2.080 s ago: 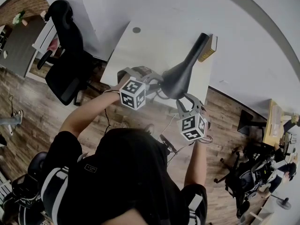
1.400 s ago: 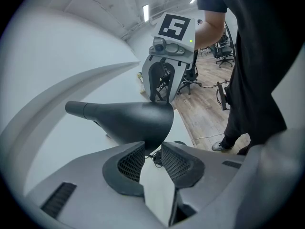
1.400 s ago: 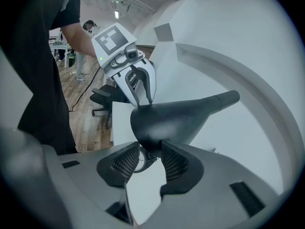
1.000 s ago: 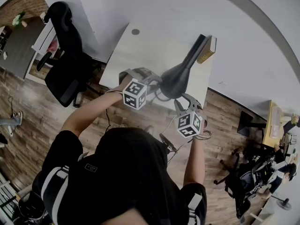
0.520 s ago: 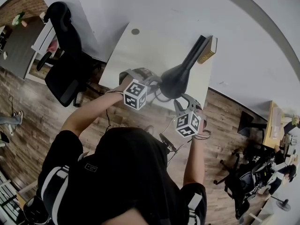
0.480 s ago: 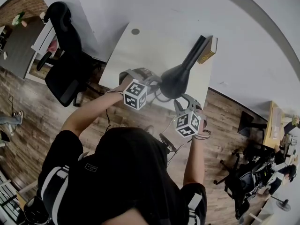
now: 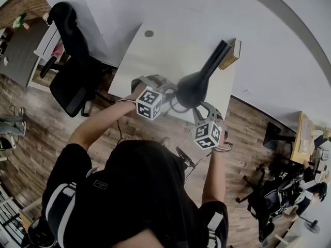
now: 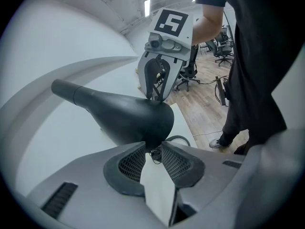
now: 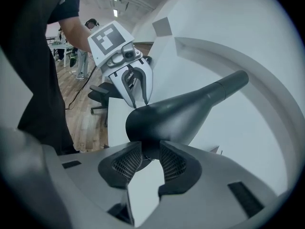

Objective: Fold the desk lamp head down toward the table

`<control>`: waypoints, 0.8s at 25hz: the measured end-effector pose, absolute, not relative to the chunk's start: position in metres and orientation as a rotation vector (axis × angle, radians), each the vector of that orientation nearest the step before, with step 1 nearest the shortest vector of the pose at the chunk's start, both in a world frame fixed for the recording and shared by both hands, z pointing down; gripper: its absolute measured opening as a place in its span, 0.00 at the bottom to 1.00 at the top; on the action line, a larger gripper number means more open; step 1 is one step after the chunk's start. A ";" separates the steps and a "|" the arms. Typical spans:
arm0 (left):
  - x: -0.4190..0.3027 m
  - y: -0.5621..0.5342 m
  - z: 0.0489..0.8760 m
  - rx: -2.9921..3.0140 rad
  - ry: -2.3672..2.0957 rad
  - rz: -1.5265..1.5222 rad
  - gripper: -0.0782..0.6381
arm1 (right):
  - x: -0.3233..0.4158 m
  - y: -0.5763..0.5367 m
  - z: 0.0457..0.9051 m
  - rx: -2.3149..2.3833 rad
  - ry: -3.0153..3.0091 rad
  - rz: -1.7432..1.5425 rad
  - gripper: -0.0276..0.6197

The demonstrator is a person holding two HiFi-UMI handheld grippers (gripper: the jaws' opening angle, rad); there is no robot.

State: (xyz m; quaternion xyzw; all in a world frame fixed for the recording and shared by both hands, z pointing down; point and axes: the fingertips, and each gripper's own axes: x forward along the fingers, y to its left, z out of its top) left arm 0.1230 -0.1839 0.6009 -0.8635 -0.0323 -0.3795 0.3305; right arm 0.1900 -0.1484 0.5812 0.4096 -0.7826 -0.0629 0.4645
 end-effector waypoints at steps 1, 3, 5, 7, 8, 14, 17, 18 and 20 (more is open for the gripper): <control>0.124 -0.185 0.602 -2.261 -0.086 -0.994 0.28 | 0.191 -0.150 0.582 1.008 -1.923 -0.154 0.24; 0.125 -0.187 0.603 -2.269 -0.087 -0.997 0.27 | 0.192 -0.152 0.584 1.011 -1.923 -0.153 0.23; 0.126 -0.188 0.604 -2.282 -0.088 -0.998 0.27 | 0.194 -0.154 0.584 1.015 -1.924 -0.151 0.22; 0.127 -0.191 0.605 -2.296 -0.085 -0.998 0.26 | 0.196 -0.156 0.585 1.017 -1.924 -0.151 0.21; 0.128 -0.192 0.605 -2.301 -0.084 -0.999 0.26 | 0.196 -0.157 0.586 1.018 -1.924 -0.151 0.21; 0.129 -0.194 0.605 -2.333 -0.097 -1.000 0.26 | 0.197 -0.159 0.585 1.025 -1.948 -0.139 0.19; 0.130 -0.194 0.604 -2.338 -0.098 -1.001 0.26 | 0.198 -0.160 0.584 1.028 -1.953 -0.138 0.19; 0.130 -0.194 0.605 -2.341 -0.096 -1.002 0.26 | 0.198 -0.160 0.584 1.028 -1.955 -0.138 0.19; 0.129 -0.194 0.605 -2.350 -0.093 -1.001 0.26 | 0.198 -0.159 0.584 1.031 -1.958 -0.138 0.19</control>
